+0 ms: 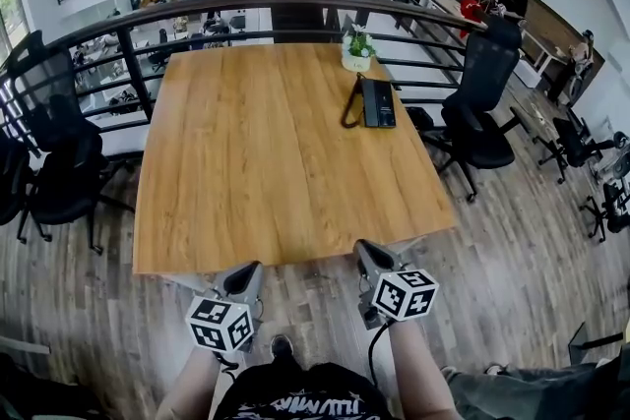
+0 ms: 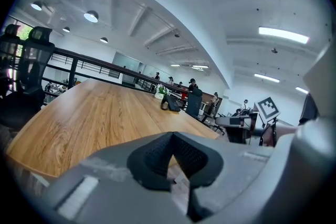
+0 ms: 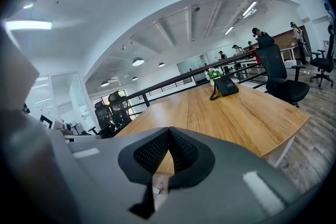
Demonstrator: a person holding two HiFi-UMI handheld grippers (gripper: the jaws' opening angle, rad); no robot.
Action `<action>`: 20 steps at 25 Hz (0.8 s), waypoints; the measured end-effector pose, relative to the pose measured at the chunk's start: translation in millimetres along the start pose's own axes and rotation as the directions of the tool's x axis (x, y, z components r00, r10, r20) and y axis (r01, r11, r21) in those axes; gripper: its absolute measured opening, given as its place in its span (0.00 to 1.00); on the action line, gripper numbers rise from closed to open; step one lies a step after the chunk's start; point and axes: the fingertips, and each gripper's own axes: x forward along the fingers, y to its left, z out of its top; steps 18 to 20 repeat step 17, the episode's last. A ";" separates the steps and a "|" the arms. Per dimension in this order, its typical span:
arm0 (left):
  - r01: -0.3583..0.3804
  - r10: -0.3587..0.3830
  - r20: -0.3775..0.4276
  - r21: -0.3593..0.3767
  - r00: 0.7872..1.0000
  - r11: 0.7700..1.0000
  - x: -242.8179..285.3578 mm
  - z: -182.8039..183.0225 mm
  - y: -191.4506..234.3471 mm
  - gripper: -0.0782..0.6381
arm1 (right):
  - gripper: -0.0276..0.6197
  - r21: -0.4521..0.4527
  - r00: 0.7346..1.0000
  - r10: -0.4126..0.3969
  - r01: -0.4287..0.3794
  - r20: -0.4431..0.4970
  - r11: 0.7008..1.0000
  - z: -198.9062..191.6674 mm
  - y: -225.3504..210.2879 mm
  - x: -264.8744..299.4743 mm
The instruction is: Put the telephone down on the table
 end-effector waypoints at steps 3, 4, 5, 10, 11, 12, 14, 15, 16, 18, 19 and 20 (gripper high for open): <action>-0.010 0.010 -0.003 -0.003 1.000 1.000 -3.2 -6.4 -4.6 0.11 | 0.04 0.002 1.000 0.006 -0.006 -0.013 1.000 -9.0 -0.5 -6.0; -0.015 0.015 -0.004 -0.001 1.000 1.000 -4.6 -8.8 -7.1 0.11 | 0.04 -0.001 1.000 0.008 -0.008 -0.016 1.000 -11.7 -0.5 -9.1; -0.020 0.020 -0.005 0.001 1.000 1.000 -6.5 -11.6 -10.8 0.11 | 0.04 -0.004 1.000 0.010 -0.010 -0.019 1.000 -14.4 -0.5 -13.0; -0.022 0.022 -0.014 -0.009 1.000 1.000 -23.6 -30.1 -42.8 0.11 | 0.04 0.007 1.000 0.017 -0.017 -0.021 1.000 -24.0 -0.5 -44.6; -0.021 0.021 -0.016 -0.006 1.000 1.000 -27.8 -33.2 -48.8 0.11 | 0.04 0.010 1.000 0.019 -0.019 -0.020 1.000 -25.7 0.6 -50.9; -0.024 0.024 -0.018 -0.003 1.000 1.000 -31.9 -36.1 -53.8 0.11 | 0.04 0.011 1.000 0.022 -0.022 -0.021 1.000 -27.8 2.2 -56.8; -0.036 0.036 -0.017 -0.002 0.999 0.999 -39.4 -40.0 -61.6 0.11 | 0.04 0.007 0.999 0.030 -0.030 -0.026 1.000 -32.0 5.6 -68.2; -0.042 0.042 -0.013 -0.003 0.999 0.999 -42.8 -40.8 -65.2 0.11 | 0.04 0.003 0.999 0.033 -0.033 -0.028 0.999 -33.8 7.0 -73.9; -0.049 0.049 -0.008 -0.004 0.999 0.999 -46.0 -41.1 -68.7 0.11 | 0.04 -0.001 0.999 0.036 -0.036 -0.029 0.999 -35.3 8.0 -79.6; -0.056 0.056 -0.002 -0.004 0.998 0.998 -49.0 -41.1 -72.3 0.11 | 0.04 -0.005 0.999 0.039 -0.039 -0.030 0.999 -36.7 8.9 -85.2; -0.056 0.056 -0.002 -0.004 0.998 0.998 -49.0 -41.1 -72.3 0.11 | 0.04 -0.005 0.999 0.039 -0.039 -0.030 0.999 -36.7 8.9 -85.2; -0.056 0.056 -0.002 -0.004 0.998 0.998 -49.0 -41.1 -72.3 0.11 | 0.04 -0.005 0.999 0.039 -0.039 -0.030 0.999 -36.7 8.9 -85.2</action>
